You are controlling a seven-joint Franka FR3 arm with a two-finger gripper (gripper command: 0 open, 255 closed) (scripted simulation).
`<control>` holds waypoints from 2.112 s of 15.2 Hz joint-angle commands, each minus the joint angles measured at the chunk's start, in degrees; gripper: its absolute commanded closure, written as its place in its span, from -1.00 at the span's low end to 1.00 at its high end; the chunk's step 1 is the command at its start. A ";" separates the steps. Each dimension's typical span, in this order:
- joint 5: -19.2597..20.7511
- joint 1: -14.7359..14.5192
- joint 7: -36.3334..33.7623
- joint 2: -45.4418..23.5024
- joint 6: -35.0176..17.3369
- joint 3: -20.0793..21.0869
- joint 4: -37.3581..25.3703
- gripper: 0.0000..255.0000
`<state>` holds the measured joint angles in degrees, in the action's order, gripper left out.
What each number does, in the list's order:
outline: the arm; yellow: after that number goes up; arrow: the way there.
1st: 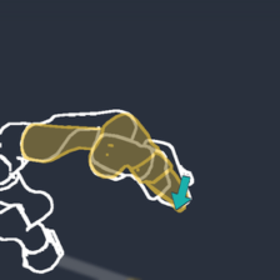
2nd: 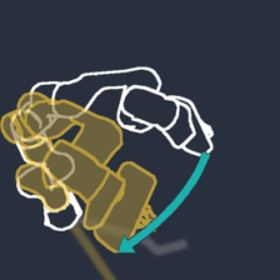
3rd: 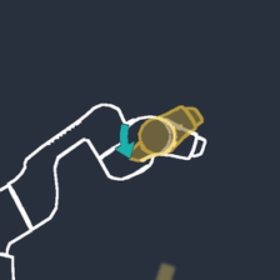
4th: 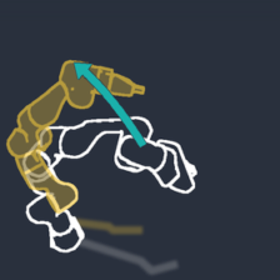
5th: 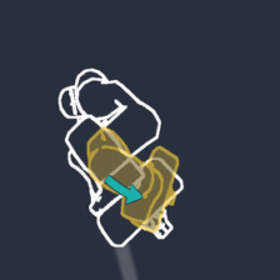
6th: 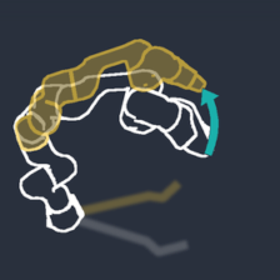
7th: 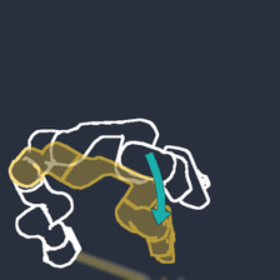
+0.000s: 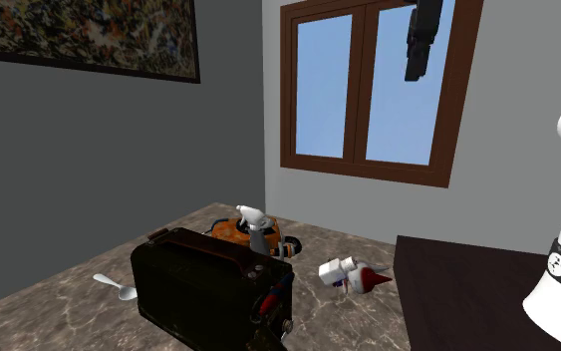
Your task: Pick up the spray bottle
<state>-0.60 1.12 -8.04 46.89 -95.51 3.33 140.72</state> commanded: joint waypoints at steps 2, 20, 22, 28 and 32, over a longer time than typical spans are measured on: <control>0.03 0.09 0.02 -1.65 -2.03 0.00 0.36 -1.00; 1.54 1.76 -0.33 -39.53 -32.18 0.12 -7.56 -1.00; 1.84 1.86 -0.46 -44.12 -34.32 0.09 -10.03 -1.00; 2.72 1.98 -0.82 -57.83 -38.91 -0.15 -19.19 -1.00; 3.01 1.94 -0.98 -62.21 -40.97 -0.28 -21.52 -1.00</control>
<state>2.35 3.10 -8.95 -14.54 -136.01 3.06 119.54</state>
